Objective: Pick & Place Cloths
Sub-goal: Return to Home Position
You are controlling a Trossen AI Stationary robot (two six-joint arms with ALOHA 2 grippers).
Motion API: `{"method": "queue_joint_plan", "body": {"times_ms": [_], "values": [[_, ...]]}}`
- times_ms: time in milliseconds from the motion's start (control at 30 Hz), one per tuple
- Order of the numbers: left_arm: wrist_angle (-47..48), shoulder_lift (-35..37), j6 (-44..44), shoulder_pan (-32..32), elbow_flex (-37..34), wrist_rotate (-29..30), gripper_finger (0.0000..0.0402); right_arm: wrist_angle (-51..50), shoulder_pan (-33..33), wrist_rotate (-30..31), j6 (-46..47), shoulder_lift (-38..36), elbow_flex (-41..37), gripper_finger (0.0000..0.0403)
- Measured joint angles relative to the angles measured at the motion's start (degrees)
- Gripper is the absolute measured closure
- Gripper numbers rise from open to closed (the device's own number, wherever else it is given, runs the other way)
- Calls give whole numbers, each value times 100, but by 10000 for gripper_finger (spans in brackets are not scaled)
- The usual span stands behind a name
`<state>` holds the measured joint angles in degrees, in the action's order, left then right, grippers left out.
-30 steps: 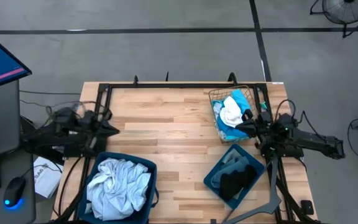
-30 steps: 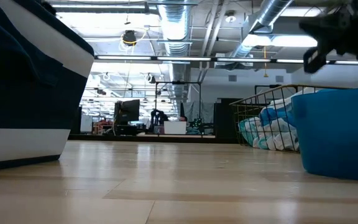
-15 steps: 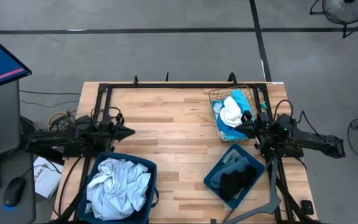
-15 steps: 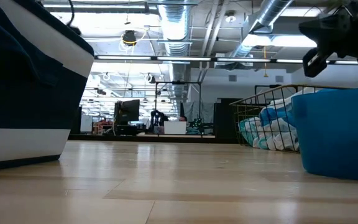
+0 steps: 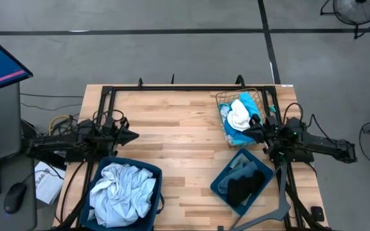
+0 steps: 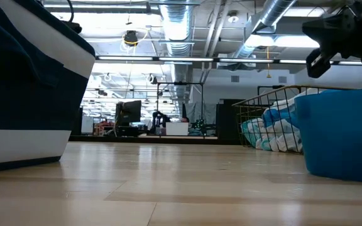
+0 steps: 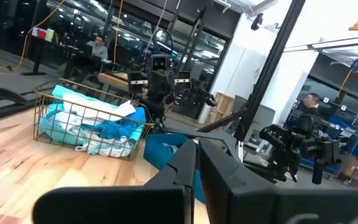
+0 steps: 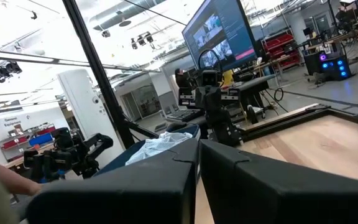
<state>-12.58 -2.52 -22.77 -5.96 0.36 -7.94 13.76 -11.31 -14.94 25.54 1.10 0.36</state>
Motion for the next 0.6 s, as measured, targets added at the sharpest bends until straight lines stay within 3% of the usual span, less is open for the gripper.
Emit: {"method": "queue_joint_plan", "body": {"times_ms": [600], "values": [[-41, 0, -2, 0, 0, 0, 398, 0, 0, 0, 0, 0, -4, 385]]}}
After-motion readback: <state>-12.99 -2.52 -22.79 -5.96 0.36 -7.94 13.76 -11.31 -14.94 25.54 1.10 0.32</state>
